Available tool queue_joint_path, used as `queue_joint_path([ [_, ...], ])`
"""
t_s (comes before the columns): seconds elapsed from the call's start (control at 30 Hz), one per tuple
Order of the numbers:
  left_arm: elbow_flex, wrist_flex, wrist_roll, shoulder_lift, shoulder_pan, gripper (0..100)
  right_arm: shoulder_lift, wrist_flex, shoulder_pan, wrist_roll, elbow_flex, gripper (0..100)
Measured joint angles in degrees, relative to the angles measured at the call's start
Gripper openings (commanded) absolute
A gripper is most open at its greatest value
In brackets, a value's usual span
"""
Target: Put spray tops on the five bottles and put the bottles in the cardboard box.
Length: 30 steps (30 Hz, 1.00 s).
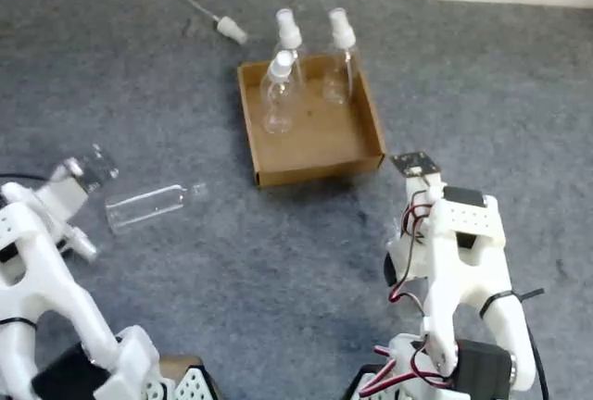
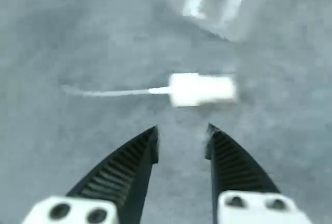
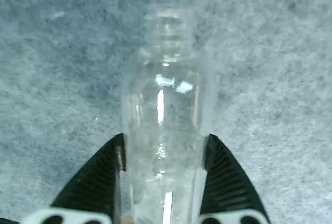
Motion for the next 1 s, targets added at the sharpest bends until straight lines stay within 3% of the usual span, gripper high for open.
queue_joint_path([
  [0.1,-0.8,0.0,13.3,-0.2,0.1,2,0.0,0.0,0.0,0.0,0.0,1.2],
  [0.17,-0.6,-2.0,22.4,0.1,0.1,1,0.0,0.0,0.0,0.0,0.0,1.2],
  [0.37,0.9,-19.2,39.2,7.6,0.1,2,0.0,0.0,0.0,0.0,0.0,1.2],
  [0.5,0.9,-30.2,39.8,16.7,0.7,0,0.0,0.0,0.0,0.0,0.0,1.2],
  [0.63,-0.3,-33.6,39.7,24.7,1.2,0,0.0,0.0,0.0,0.0,0.0,1.2],
  [0.8,-1.3,-33.4,37.1,27.0,0.5,0,0.0,0.0,0.0,0.0,0.0,1.2],
  [1.0,-1.4,-23.5,26.5,24.1,-9.3,0,0.0,0.0,0.0,0.0,0.0,1.2],
])
